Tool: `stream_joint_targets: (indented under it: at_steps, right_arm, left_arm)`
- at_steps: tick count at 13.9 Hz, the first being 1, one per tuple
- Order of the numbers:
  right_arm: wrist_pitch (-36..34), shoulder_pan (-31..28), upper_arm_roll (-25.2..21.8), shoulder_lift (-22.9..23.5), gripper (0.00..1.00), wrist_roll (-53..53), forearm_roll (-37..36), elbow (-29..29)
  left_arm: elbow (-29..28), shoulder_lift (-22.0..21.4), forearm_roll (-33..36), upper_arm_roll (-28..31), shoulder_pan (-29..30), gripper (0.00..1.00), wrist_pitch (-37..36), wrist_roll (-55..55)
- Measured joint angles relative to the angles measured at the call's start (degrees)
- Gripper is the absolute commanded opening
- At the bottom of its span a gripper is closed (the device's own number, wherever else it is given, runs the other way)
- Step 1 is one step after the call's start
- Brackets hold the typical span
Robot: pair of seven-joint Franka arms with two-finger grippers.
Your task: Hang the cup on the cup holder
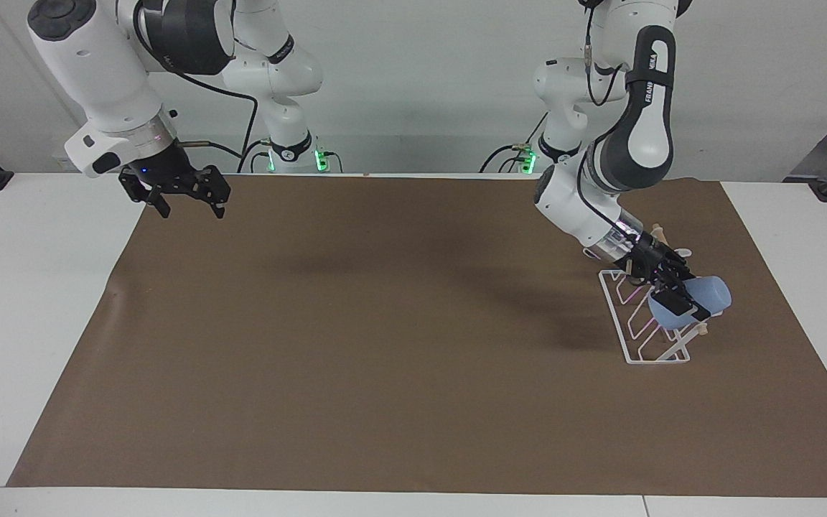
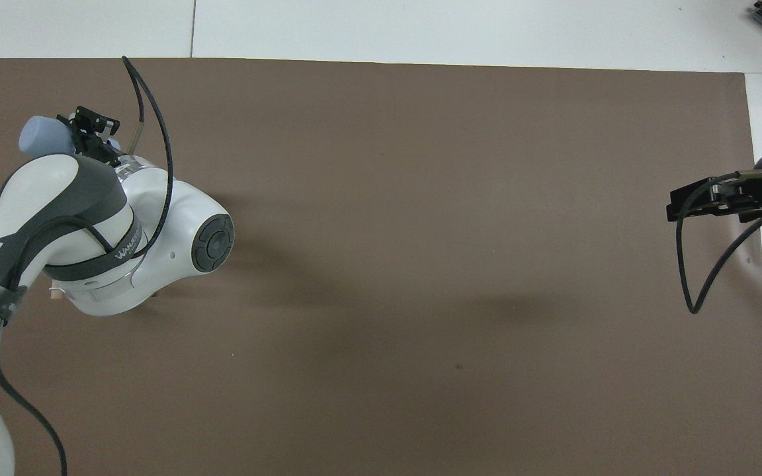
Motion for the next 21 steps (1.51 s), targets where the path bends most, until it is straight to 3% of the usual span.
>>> stream_joint_targets:
  at_steps: [12, 13, 14, 21]
  right_arm:
    - [0.0, 0.0, 0.0, 0.0, 1.00, 0.0, 0.0, 0.0]
    - [0.0, 0.0, 0.0, 0.0, 1.00, 0.0, 0.0, 0.0]
    - [0.0, 0.0, 0.0, 0.0, 1.00, 0.0, 0.0, 0.0]
    - [0.0, 0.0, 0.0, 0.0, 1.00, 0.0, 0.0, 0.0]
  left_arm:
    - [-6.1, -0.5, 1.0, -0.6, -0.5, 0.00, 3.0, -3.1]
    - [-6.3, -0.1, 1.0, -0.7, -1.3, 0.31, 2.7, -4.1]
    - [-6.3, 0.0, 1.0, -0.7, -1.7, 0.99, 2.5, -4.6]
    - [-2.9, -0.9, 0.5, -0.1, 1.9, 1.00, 5.3, -3.8]
